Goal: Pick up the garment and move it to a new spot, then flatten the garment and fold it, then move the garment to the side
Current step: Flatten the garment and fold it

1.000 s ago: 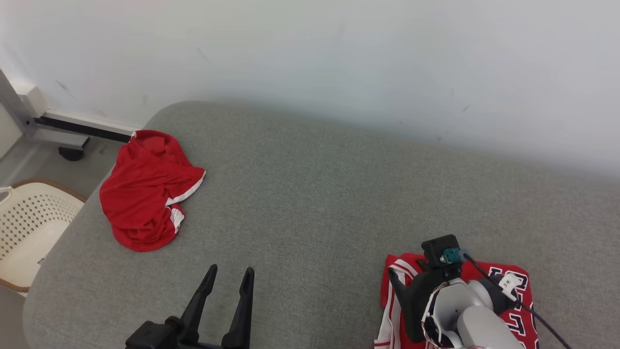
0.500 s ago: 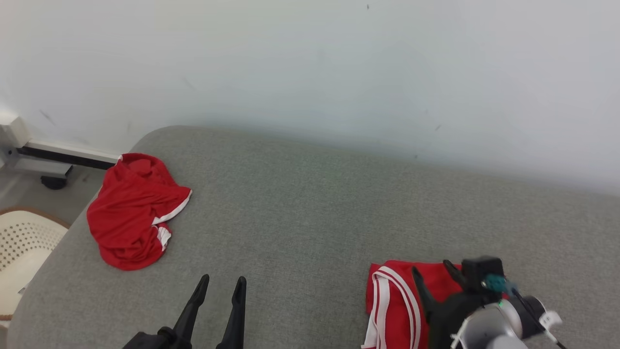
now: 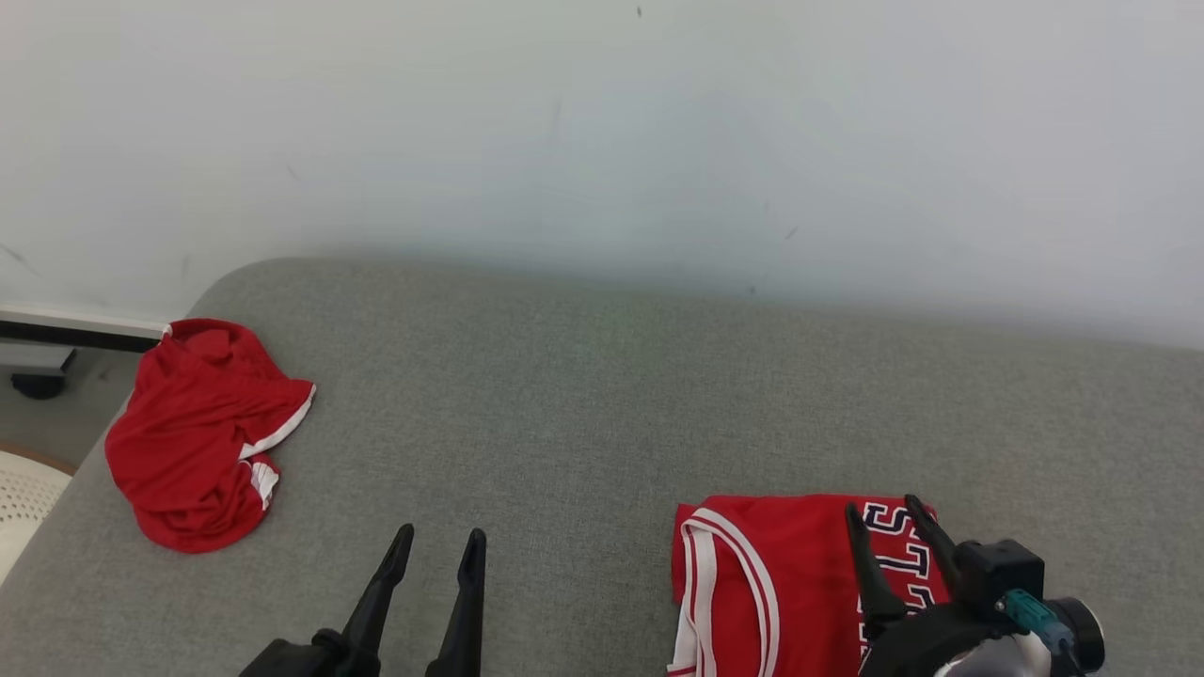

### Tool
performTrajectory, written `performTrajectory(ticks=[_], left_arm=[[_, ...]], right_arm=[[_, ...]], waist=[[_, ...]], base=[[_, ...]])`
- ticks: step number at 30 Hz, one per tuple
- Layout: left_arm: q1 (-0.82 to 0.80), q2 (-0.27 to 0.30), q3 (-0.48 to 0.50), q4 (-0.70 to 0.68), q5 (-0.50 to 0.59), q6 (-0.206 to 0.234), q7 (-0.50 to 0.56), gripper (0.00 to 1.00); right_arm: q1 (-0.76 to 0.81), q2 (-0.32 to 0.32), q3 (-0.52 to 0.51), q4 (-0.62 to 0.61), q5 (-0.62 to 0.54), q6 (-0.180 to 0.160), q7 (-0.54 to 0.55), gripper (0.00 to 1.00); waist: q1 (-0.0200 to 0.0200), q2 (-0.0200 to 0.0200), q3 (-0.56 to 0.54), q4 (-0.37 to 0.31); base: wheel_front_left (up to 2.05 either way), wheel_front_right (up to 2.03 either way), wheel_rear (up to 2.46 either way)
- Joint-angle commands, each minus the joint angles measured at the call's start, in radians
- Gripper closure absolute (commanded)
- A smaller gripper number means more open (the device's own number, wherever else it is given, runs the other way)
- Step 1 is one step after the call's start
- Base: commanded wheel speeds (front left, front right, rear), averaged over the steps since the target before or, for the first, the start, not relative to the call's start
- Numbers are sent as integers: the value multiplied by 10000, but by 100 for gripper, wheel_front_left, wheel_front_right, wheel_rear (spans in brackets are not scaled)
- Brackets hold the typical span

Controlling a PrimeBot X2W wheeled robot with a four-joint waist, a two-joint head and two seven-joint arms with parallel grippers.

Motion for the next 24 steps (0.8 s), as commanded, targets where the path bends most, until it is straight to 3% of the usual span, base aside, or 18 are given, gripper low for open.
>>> performTrajectory(ticks=[1,2,4,15,24], left_arm=[[-108,-71,-47,37,47,-88,-29,0],[-139,-81,-76,86,66,-120,-30,0],[-230,-111,-131,128,120,-157,-31,0],[-709,-198,-305,85,261,-293,-25,0],[-1005,-332,-241,116,393,-376,-30,0]], right_arm=[[-280,-15,-13,435,-134,-17,-274,69],[-458,-13,-38,761,-173,-17,-384,85],[-797,-12,-174,1474,-341,-17,-545,100],[-2593,-18,-2061,4212,-2290,-17,-1590,100],[-2787,-10,-2503,4110,-2871,-17,-1597,100]], waist=[[1,0,231,109],[1,0,301,180],[1,0,464,388],[1,0,2068,1590],[1,0,2532,1612]], base=[[0,0,0],[0,0,0],[0,0,0],[0,0,0],[0,0,0]])
